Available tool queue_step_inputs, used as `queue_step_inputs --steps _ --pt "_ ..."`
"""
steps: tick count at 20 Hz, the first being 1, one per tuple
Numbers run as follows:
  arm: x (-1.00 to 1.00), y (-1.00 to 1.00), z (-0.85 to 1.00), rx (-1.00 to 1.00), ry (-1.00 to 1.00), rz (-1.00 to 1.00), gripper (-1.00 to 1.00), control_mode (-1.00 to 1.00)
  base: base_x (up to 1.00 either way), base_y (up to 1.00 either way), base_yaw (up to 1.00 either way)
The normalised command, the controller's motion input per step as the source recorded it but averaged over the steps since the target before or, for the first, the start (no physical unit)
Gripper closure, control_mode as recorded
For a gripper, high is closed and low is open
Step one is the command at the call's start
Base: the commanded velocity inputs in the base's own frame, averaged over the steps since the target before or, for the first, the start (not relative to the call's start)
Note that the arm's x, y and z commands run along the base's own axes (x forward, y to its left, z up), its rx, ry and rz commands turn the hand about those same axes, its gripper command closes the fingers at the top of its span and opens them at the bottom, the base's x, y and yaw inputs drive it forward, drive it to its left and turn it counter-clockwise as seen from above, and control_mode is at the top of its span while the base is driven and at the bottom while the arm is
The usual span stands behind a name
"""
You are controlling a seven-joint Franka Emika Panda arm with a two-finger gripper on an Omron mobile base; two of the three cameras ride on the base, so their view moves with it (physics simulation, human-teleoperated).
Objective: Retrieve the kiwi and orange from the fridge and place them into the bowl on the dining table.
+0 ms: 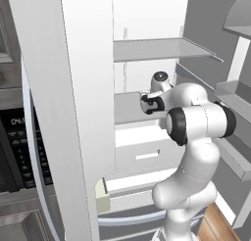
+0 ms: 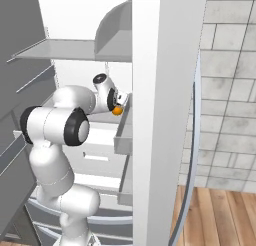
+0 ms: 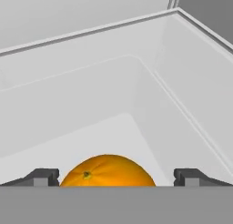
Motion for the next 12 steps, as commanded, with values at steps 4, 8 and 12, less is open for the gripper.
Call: queue_step_inputs --steps 4,8,12 --pt "-0.26 0.00 -0.44 0.00 0.00 -0.03 -1.00 -1.00 0.00 0.00 0.00" --pt "-0.44 0.00 -0.49 0.00 0.00 -0.02 -1.00 -1.00 0.00 0.00 0.00" --pt "-0.26 0.00 -0.40 0.00 0.00 -0.01 -1.00 -1.00 0.00 0.00 0.00"
